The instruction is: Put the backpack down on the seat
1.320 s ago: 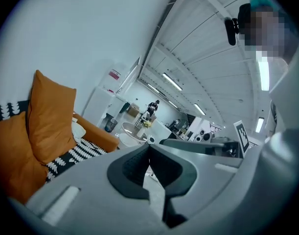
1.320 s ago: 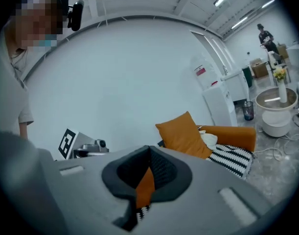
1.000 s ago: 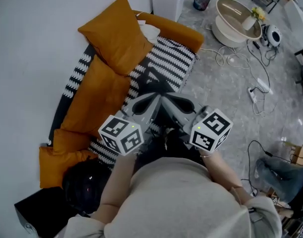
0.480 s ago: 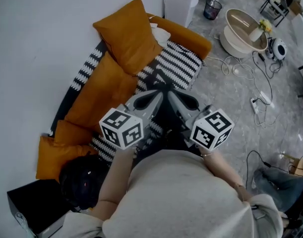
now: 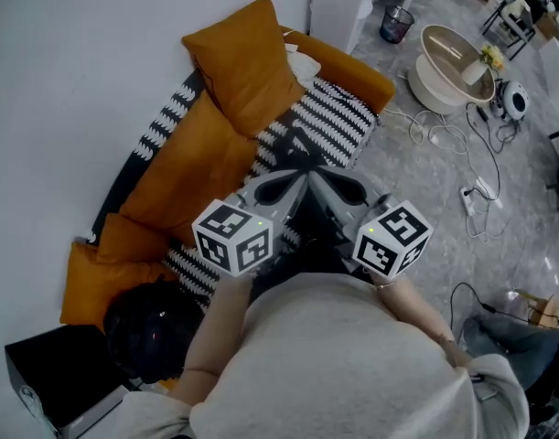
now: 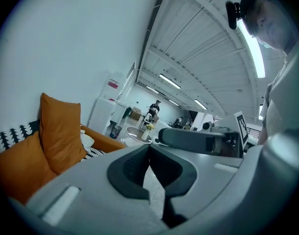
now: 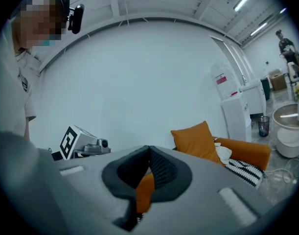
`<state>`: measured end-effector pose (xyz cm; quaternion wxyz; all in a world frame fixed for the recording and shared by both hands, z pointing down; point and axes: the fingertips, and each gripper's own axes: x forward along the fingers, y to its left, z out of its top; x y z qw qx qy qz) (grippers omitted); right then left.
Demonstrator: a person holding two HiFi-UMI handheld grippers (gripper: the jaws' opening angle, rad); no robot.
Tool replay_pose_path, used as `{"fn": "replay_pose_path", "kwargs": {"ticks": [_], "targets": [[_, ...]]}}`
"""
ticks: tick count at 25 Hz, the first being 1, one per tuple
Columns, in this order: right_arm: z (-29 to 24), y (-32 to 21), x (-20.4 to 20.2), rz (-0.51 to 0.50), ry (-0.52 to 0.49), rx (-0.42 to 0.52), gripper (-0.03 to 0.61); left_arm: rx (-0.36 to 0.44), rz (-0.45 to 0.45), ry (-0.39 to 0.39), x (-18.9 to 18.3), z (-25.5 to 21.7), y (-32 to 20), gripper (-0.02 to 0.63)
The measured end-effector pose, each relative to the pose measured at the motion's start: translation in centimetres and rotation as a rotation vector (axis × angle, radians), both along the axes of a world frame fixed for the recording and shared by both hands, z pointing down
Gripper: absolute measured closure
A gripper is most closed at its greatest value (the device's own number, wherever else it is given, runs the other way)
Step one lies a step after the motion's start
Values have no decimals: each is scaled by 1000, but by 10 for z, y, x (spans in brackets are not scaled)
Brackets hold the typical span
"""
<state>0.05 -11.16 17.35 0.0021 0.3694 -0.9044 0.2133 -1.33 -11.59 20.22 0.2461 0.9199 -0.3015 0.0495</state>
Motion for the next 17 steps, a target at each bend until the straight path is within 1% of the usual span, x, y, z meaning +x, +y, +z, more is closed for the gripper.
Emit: {"fn": "replay_pose_path", "kwargs": {"ticks": [5,10,14,17], "targets": [[3,4,-7,-5,-1,7,575,6,-7,-12,-8,4,2,607],[5,8,-7,-12,-5,14,575,7,-13,-12,-8,4,6,606],[-4,6,-3,-4,-34,43,575,11,-10,-34,-7,6,9,607],[-6,2,-1,-6,-38,51,575,18,-4,-48,-5,7,9,606]]}}
